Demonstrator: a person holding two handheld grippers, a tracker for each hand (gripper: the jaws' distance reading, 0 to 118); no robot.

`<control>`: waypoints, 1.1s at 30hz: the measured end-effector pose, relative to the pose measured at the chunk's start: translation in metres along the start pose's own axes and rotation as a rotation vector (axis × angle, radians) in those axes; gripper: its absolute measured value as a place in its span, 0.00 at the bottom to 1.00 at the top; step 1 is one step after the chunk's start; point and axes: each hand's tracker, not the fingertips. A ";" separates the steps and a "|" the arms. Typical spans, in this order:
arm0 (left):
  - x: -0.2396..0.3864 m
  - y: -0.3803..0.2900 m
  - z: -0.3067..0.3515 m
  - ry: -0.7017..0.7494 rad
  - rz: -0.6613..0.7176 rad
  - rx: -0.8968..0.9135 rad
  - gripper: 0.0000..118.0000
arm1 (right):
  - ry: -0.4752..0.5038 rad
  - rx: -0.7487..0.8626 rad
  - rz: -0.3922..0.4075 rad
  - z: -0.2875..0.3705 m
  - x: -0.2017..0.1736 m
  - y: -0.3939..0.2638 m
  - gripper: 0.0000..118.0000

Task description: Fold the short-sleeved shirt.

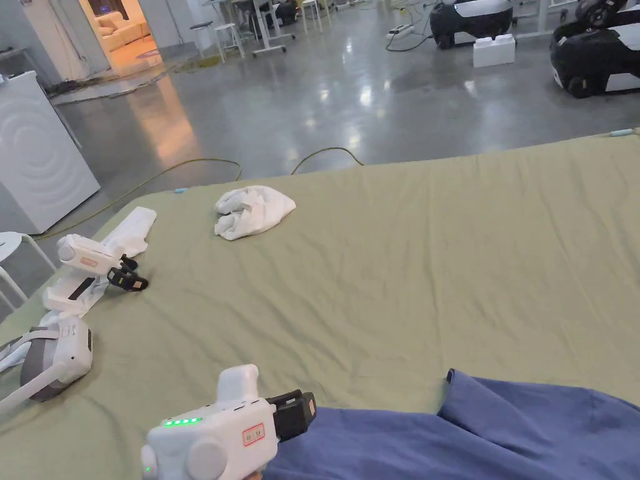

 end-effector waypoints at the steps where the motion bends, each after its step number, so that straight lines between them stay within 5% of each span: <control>1: -0.002 0.000 -0.019 0.021 -0.009 -0.033 0.54 | -0.011 -0.009 -0.017 -0.001 0.004 -0.003 0.02; 7: 0.000 -0.005 -0.071 0.137 0.022 -0.171 0.48 | -0.063 -0.061 -0.083 -0.004 0.018 -0.016 0.02; 9: 0.009 -0.005 -0.066 0.159 -0.068 -0.165 0.36 | -0.067 -0.076 -0.088 -0.010 0.021 -0.019 0.02; 10: 0.013 -0.005 -0.066 0.141 -0.096 -0.174 0.15 | -0.064 -0.083 -0.090 -0.014 0.021 -0.019 0.02; 11: 0.020 -0.005 -0.070 0.132 -0.095 -0.177 0.05 | -0.056 -0.094 -0.094 -0.020 0.021 -0.017 0.02; 15: 0.023 -0.005 -0.084 0.171 -0.121 -0.221 0.05 | 0.009 -0.143 -0.038 -0.064 0.024 0.004 0.02; 17: 0.020 0.001 -0.086 0.163 -0.129 -0.250 0.05 | 0.077 -0.315 -0.026 -0.116 0.030 0.024 0.20; 19: 0.019 0.005 -0.087 0.152 -0.138 -0.276 0.05 | 0.127 -0.449 -0.033 -0.170 0.033 0.032 0.58; 28: 0.010 0.007 -0.084 0.136 -0.133 -0.280 0.05 | 0.063 -0.666 0.020 -0.335 0.052 0.000 0.59; 32: 0.009 0.008 -0.085 0.124 -0.124 -0.292 0.04 | 0.000 -0.670 0.158 -0.337 0.038 -0.019 0.29; 33: 0.008 0.008 -0.086 0.125 -0.128 -0.292 0.04 | 0.023 -0.648 0.152 -0.332 0.037 -0.017 0.13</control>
